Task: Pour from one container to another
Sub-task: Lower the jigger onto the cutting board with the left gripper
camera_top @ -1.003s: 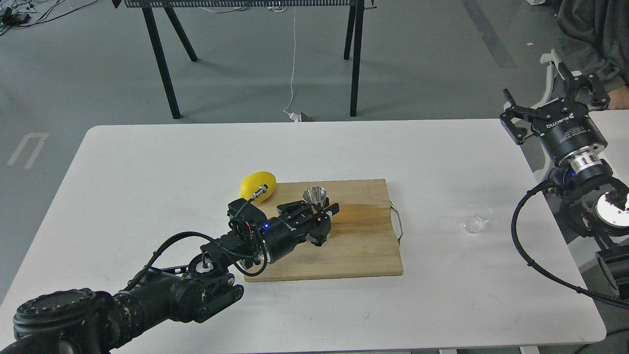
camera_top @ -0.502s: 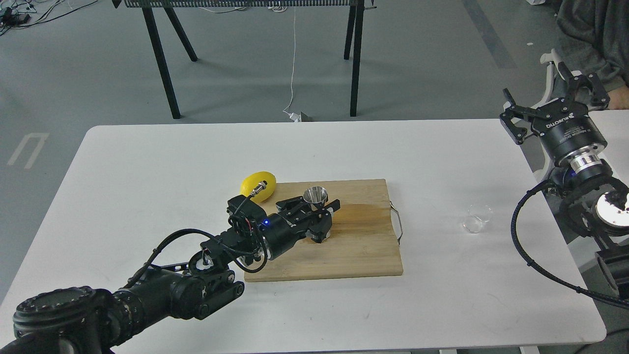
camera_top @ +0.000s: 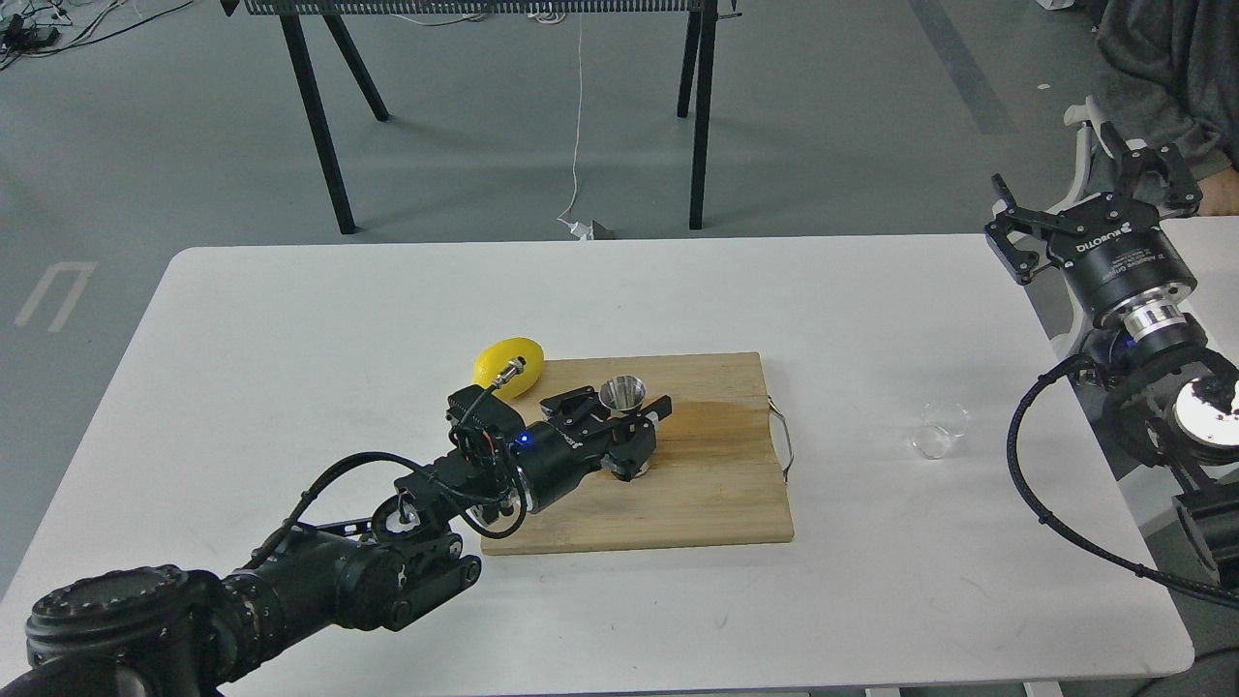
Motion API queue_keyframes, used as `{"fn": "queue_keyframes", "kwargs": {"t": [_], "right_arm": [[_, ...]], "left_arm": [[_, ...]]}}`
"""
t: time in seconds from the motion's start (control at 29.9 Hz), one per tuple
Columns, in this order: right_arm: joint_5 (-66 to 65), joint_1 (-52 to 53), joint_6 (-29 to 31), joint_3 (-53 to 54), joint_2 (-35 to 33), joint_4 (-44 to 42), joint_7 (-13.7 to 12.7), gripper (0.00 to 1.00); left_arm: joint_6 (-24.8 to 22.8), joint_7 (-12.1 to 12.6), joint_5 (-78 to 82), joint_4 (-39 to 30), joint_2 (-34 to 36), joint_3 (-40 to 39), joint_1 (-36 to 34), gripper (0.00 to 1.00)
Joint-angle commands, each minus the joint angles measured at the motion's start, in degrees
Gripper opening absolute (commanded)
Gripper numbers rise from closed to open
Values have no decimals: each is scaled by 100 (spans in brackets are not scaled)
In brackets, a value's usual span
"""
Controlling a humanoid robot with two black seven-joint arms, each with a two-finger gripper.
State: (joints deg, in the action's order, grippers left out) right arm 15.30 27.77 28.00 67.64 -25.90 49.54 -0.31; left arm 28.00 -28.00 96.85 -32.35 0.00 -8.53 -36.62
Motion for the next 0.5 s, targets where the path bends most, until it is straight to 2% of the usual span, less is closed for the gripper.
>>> {"fn": "queue_keyframes", "kwargs": {"t": [0.0,0.07,0.47], "right_arm": [[0,0,0,3,-3,3,-4,99],[0,-9,0,3,-3,3,-4,99],[0,-53,0,3,-38,3,-4,99]], "left_arm": [[0,0,0,0,0,9,24,57],[0,0,0,-8,0,9,33,71],[0,0,0,-26,0,27,50,80]]}}
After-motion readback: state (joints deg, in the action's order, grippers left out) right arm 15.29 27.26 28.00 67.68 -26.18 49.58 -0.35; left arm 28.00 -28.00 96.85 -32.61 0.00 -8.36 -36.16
